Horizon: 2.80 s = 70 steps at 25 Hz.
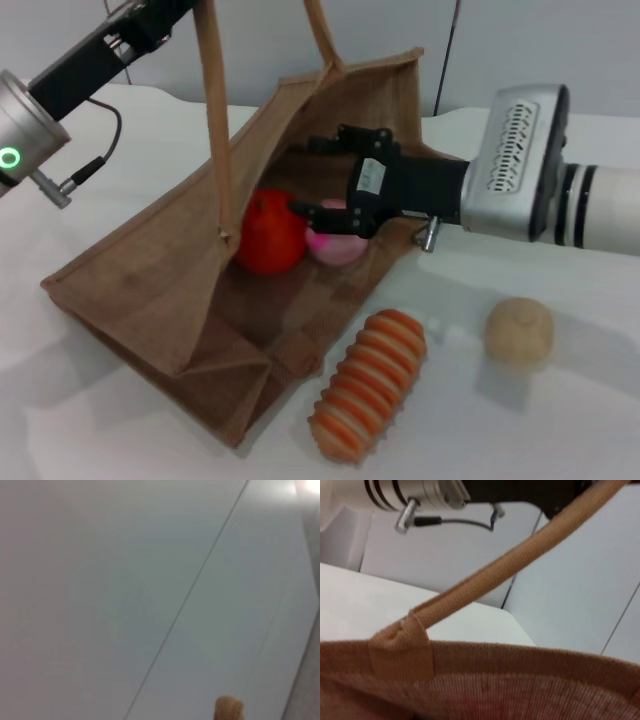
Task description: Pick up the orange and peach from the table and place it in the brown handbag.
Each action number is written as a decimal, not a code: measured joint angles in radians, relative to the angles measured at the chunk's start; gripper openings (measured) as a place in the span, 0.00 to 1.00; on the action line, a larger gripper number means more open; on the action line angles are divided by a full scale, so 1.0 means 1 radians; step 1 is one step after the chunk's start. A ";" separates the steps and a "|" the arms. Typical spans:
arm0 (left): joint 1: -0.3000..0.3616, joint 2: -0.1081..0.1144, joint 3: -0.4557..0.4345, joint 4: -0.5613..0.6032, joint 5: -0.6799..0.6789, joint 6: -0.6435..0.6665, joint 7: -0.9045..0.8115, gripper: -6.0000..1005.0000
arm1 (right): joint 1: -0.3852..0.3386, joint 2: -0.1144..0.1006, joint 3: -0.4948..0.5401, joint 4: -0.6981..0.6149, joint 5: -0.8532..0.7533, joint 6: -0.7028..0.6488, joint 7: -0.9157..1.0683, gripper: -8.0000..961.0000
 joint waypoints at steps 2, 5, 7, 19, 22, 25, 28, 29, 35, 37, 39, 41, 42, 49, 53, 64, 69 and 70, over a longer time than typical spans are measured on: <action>0.006 0.000 -0.004 0.001 0.000 0.017 0.000 0.22 | -0.022 -0.002 0.006 -0.017 0.000 -0.033 0.003 0.80; 0.011 0.000 -0.007 0.002 0.000 0.050 0.007 0.22 | -0.081 -0.003 0.046 -0.065 0.001 -0.110 0.005 0.81; 0.012 -0.004 -0.007 0.001 0.000 0.082 0.012 0.22 | -0.136 -0.005 0.090 -0.107 0.002 -0.169 0.005 0.81; 0.001 -0.007 0.006 -0.041 0.039 0.246 0.109 0.23 | -0.296 -0.009 0.325 -0.220 0.003 -0.319 -0.001 0.80; -0.013 -0.007 0.007 -0.057 0.067 0.283 0.156 0.23 | -0.298 -0.009 0.325 -0.221 0.003 -0.315 -0.001 0.80; -0.022 -0.008 0.007 -0.085 0.080 0.323 0.208 0.23 | -0.298 -0.007 0.325 -0.221 0.005 -0.311 -0.001 0.80; -0.030 -0.008 0.007 -0.114 0.081 0.349 0.290 0.24 | -0.299 -0.007 0.325 -0.221 0.014 -0.311 -0.001 0.80; -0.033 -0.008 0.007 -0.125 0.080 0.355 0.315 0.24 | -0.299 -0.007 0.325 -0.220 0.019 -0.313 -0.001 0.80; -0.033 -0.012 -0.013 -0.165 0.059 0.373 0.429 0.42 | -0.300 -0.007 0.325 -0.217 0.049 -0.314 0.000 0.80; -0.029 -0.013 -0.022 -0.181 0.042 0.375 0.464 0.47 | -0.307 -0.007 0.325 -0.216 0.082 -0.312 -0.001 0.80; -0.027 -0.013 -0.027 -0.204 0.028 0.368 0.513 0.50 | -0.322 -0.006 0.325 -0.215 0.129 -0.311 -0.003 0.80; -0.027 -0.013 -0.037 -0.227 0.012 0.364 0.562 0.52 | -0.337 -0.006 0.325 -0.214 0.188 -0.310 -0.005 0.80; -0.026 -0.013 -0.042 -0.240 -0.001 0.364 0.587 0.53 | -0.343 -0.005 0.325 -0.214 0.214 -0.309 -0.006 0.80; 0.016 -0.016 -0.050 -0.349 -0.208 0.344 0.808 0.59 | -0.400 -0.002 0.325 -0.193 0.395 -0.354 -0.035 0.80; 0.035 -0.020 -0.050 -0.400 -0.329 0.342 0.928 0.59 | -0.417 -0.002 0.325 -0.177 0.456 -0.349 -0.088 0.80; 0.066 -0.020 -0.048 -0.438 -0.468 0.355 0.979 0.59 | -0.450 0.000 0.325 -0.064 0.612 -0.358 -0.355 0.80; 0.075 -0.023 -0.048 -0.439 -0.487 0.346 1.012 0.59 | -0.448 -0.001 0.321 -0.064 0.611 -0.354 -0.357 0.80; 0.075 -0.023 -0.048 -0.440 -0.493 0.347 1.025 0.59 | -0.447 -0.001 0.321 -0.064 0.611 -0.353 -0.357 0.80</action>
